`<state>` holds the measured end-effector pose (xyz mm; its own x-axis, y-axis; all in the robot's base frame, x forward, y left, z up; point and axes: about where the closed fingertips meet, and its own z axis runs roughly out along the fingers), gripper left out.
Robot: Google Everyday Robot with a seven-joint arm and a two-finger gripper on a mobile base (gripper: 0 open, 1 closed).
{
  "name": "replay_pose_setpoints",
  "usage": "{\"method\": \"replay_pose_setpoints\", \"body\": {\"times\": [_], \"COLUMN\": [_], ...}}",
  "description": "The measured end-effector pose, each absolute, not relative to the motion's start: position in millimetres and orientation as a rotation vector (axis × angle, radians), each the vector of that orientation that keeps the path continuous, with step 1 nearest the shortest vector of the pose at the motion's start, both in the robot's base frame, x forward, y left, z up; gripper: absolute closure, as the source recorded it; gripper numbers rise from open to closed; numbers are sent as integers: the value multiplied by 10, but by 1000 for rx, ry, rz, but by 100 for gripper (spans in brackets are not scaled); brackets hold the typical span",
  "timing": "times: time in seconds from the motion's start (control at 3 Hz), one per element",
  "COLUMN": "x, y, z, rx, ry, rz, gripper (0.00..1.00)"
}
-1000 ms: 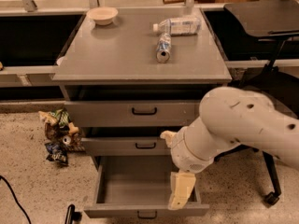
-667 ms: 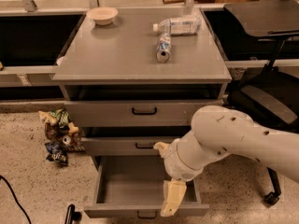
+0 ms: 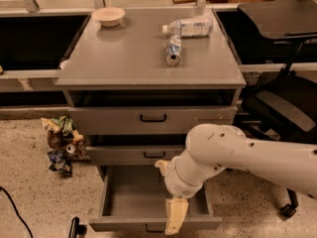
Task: Close bottom drawer
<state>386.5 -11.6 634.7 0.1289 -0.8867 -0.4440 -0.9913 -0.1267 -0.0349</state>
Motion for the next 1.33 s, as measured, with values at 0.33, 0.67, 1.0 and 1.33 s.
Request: {"method": "replay_pose_setpoints", "body": {"times": [0.33, 0.67, 1.0, 1.33], "x": [3849, 3812, 3801, 3801], "y": [5, -4, -243, -243], "z": [5814, 5350, 4678, 4676], "rx": [-2160, -2158, -2073, -2072], "ry": [1810, 1817, 1844, 1844], "rz": [500, 560, 694, 694], "gripper": [0, 0, 0, 0]}}
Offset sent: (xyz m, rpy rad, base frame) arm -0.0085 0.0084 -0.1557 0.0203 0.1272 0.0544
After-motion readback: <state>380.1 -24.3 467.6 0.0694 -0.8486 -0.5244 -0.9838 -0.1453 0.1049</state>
